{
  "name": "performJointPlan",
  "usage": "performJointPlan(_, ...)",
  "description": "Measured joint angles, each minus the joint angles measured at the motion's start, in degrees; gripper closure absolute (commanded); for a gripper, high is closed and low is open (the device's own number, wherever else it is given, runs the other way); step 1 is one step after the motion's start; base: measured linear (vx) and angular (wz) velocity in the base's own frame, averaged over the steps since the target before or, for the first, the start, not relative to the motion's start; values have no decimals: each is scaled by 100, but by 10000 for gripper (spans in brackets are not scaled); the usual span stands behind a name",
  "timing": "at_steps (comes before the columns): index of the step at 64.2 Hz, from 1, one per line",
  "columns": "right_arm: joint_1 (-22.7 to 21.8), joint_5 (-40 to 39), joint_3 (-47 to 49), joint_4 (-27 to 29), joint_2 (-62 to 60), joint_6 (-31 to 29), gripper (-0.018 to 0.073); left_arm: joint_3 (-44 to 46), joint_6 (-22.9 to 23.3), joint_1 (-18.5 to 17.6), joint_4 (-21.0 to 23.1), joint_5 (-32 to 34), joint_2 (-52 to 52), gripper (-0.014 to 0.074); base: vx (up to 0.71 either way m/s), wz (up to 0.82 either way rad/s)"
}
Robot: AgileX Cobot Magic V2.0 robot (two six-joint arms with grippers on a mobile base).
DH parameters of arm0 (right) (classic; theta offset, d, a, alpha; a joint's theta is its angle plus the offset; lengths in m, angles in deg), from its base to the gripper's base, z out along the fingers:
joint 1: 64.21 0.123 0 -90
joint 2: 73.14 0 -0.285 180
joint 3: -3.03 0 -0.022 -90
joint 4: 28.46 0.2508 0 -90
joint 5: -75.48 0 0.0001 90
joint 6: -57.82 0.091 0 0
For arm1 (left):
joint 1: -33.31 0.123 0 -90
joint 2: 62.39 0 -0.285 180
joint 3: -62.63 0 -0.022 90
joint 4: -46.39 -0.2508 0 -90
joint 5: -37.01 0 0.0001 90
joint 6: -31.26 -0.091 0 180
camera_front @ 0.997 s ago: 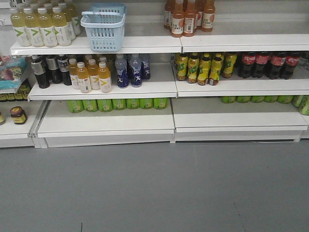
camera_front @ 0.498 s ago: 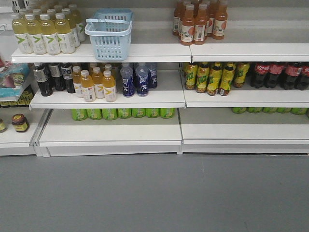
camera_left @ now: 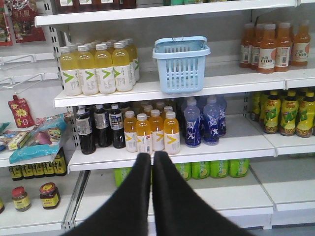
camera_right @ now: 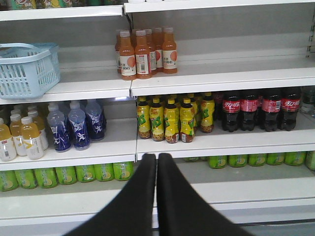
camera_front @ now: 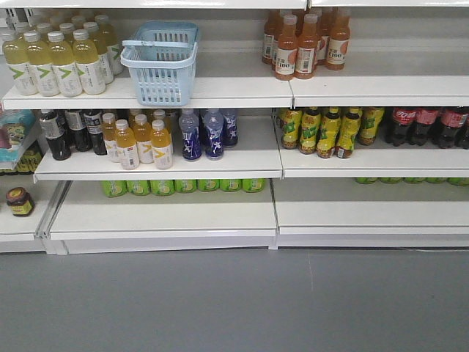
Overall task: Place coke in basket with both arms
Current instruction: 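Drive the base toward the shelf holding the light-blue basket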
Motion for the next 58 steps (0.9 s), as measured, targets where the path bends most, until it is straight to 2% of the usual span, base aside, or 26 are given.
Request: performJointPlan(58, 0, 5, 0, 0, 0, 0, 568, 0, 0, 0, 0, 0, 0, 604, 18, 0)
